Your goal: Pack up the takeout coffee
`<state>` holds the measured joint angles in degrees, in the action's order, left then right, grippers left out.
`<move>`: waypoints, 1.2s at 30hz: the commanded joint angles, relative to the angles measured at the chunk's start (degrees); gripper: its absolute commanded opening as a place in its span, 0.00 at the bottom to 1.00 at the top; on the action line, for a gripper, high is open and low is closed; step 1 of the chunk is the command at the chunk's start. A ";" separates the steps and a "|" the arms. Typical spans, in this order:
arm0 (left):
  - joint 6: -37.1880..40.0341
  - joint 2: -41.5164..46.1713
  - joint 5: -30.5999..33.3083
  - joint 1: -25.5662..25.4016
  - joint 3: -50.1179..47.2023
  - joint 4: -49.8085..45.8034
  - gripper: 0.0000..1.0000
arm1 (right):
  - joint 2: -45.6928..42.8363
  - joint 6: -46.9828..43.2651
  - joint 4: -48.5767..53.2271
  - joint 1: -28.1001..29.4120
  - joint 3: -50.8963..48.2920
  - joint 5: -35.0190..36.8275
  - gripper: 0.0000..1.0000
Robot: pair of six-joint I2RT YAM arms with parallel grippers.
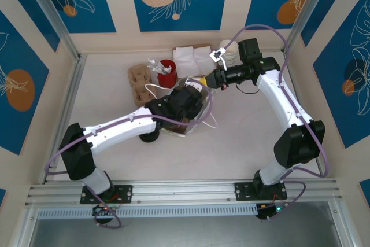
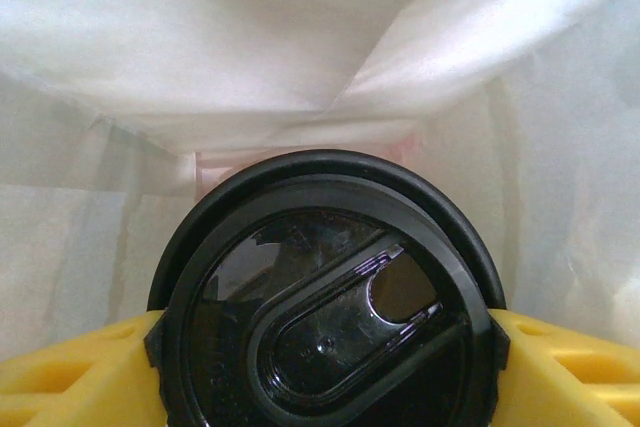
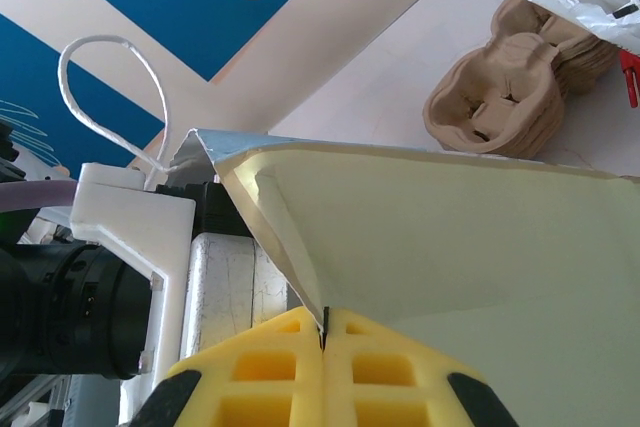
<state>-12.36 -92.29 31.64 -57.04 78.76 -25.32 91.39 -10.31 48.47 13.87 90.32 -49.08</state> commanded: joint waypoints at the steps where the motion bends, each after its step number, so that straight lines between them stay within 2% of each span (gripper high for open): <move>1: -1.79 1.07 2.96 -0.14 -0.10 3.04 0.73 | -1.19 -1.56 4.25 1.58 1.09 -2.97 0.00; 11: -2.57 -0.69 5.63 -0.19 1.43 -0.56 0.73 | -1.92 -2.31 4.84 1.65 1.43 -2.65 0.00; 22: -4.50 -2.44 2.50 -0.18 1.33 -0.66 0.73 | -2.77 -3.31 5.15 1.73 1.31 -2.95 0.00; 36: -7.94 -6.61 1.87 0.08 4.70 -5.51 0.73 | -3.91 -1.64 2.65 2.42 -1.55 -3.56 0.00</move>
<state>-19.25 -97.03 34.13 -57.30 81.91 -30.87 91.20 -12.45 48.45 14.15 90.13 -46.02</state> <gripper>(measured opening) 0.735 0.050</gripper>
